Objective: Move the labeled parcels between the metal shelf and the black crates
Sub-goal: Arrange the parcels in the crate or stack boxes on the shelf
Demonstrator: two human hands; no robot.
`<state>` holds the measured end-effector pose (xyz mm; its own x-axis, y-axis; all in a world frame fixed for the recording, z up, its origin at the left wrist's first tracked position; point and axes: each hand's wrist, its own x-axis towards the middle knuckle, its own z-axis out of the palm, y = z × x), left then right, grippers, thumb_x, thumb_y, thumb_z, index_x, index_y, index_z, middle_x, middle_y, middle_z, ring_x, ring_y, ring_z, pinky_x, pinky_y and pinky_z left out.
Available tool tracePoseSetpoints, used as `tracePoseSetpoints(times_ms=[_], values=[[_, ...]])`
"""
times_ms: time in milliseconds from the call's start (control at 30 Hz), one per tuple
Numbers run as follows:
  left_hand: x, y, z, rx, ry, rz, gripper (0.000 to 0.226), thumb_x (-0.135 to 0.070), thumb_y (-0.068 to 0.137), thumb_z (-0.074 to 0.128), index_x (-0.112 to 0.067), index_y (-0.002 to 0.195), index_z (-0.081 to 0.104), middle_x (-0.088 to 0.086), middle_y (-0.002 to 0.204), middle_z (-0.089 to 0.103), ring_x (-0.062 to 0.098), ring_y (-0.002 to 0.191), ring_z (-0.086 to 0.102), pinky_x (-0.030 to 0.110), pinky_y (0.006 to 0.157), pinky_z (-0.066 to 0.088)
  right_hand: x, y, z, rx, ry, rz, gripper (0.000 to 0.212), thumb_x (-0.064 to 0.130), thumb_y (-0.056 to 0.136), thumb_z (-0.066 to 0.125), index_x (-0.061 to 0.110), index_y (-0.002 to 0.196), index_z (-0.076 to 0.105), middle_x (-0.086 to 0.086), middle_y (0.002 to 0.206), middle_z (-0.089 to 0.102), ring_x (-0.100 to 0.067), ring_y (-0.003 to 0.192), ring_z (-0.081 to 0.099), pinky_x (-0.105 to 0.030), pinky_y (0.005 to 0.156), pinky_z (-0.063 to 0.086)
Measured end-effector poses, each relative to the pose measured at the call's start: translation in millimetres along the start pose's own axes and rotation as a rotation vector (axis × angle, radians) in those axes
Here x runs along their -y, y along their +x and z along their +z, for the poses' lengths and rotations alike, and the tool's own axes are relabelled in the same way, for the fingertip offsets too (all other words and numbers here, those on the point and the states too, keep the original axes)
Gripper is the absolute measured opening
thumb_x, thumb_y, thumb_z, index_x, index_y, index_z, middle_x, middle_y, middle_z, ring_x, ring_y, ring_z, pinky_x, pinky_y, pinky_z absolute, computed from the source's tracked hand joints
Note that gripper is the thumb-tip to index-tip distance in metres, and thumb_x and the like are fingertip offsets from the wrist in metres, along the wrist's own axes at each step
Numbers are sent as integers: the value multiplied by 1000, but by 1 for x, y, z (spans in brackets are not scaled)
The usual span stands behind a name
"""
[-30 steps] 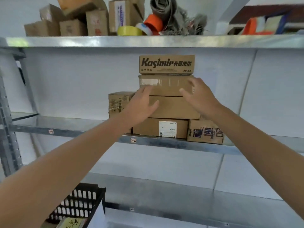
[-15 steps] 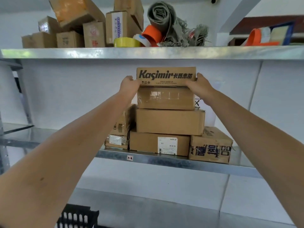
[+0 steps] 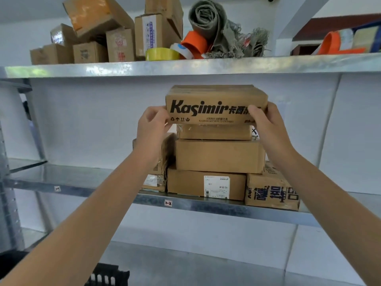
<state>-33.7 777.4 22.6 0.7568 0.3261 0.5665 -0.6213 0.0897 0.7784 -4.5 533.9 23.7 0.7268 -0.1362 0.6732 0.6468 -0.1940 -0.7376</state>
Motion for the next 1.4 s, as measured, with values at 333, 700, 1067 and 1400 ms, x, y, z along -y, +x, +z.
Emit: tracePoseSetpoints(times_ms=[333, 700, 1067, 1400], values=[[2, -91, -50, -73, 81, -73, 26, -34, 98, 56, -15, 81, 54, -4, 89, 76, 9, 88, 73, 26, 73, 60, -10, -87, -6, -54, 244, 166, 49, 70, 71, 63, 29, 95, 50, 12, 100, 57, -11, 102, 61, -54, 103, 49], [67, -227, -140, -182, 173, -320, 29, -44, 88, 66, -28, 109, 75, -5, 101, 76, 10, 98, 71, 29, 85, 56, -67, -227, 15, 234, -31, 211, 34, 49, 93, 61, 47, 127, 60, 23, 114, 56, 17, 102, 53, -9, 80, 46], [71, -314, -244, -512, 355, -321, 28, -25, 84, 73, -50, 97, 73, -5, 103, 68, 7, 87, 65, 28, 84, 50, -86, -303, 104, 477, 101, 445, 16, 43, 98, 55, 46, 110, 65, 34, 103, 69, 12, 98, 64, -8, 81, 52], [58, -355, -292, -589, 285, -469, 32, -47, 100, 46, -37, 93, 75, -3, 103, 76, 12, 102, 70, 36, 90, 55, -77, -326, 163, 543, 171, 617, 67, 75, 79, 42, 14, 101, 59, 10, 80, 75, 0, 81, 71, -20, 72, 55]])
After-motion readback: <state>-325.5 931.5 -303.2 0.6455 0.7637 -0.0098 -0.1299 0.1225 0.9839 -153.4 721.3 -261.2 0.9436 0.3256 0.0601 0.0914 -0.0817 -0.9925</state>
